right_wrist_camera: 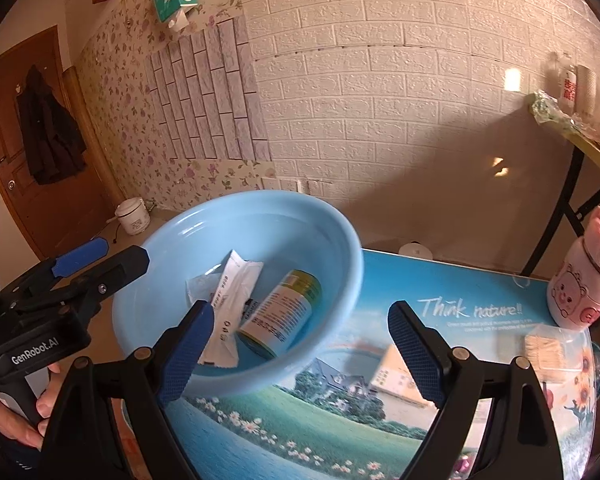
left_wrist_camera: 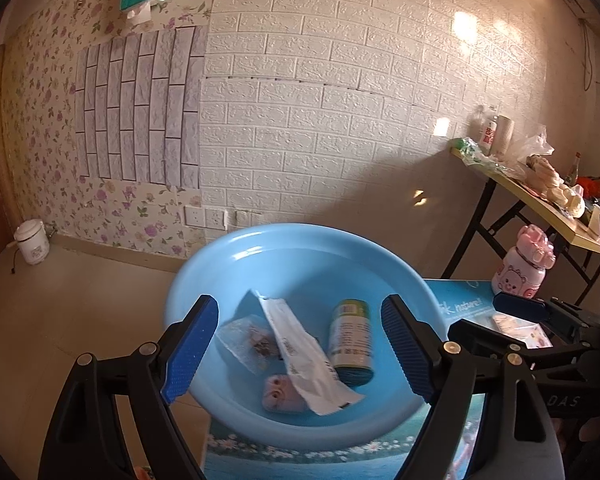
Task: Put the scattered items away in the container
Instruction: 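Withdraw both open tools from the basin back over the table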
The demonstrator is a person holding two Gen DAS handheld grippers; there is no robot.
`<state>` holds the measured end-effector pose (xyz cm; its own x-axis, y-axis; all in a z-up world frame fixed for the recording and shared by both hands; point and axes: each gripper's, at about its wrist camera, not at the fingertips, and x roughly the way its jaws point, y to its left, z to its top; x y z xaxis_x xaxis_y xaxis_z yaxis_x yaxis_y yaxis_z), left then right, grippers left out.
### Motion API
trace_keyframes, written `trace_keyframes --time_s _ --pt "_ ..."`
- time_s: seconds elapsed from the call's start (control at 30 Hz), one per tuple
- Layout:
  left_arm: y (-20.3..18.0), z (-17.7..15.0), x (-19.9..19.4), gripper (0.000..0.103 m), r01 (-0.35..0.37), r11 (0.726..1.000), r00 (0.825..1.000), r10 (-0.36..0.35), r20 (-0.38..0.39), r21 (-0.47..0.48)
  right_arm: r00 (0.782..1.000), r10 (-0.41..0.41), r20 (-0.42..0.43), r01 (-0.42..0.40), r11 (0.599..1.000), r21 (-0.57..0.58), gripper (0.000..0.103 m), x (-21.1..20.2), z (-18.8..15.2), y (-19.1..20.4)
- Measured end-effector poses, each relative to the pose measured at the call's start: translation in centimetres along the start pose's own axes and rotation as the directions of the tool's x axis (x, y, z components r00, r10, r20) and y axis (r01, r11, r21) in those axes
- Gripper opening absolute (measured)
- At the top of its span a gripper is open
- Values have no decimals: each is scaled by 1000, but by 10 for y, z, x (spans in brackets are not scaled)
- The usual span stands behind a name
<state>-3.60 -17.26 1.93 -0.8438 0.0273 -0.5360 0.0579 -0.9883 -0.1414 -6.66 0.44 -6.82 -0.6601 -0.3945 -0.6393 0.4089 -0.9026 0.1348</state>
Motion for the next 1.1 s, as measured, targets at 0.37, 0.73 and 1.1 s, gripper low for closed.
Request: trace_keyframes --time_s 0.37,0.73,1.1 --pt "-35 -12 -11 84 45 998 999 -45 -17 36 998 -59 -6 59 997 49 90 -18 -23 -33" --pt "-67 -24 -14 86 83 993 996 -79 -49 79 993 -121 -7 122 991 58 90 -39 -52 -64" --pt "-104 -48 -3 91 153 983 983 -141 -121 98 982 -187 -24 188 967 170 90 -64 -81 -121"
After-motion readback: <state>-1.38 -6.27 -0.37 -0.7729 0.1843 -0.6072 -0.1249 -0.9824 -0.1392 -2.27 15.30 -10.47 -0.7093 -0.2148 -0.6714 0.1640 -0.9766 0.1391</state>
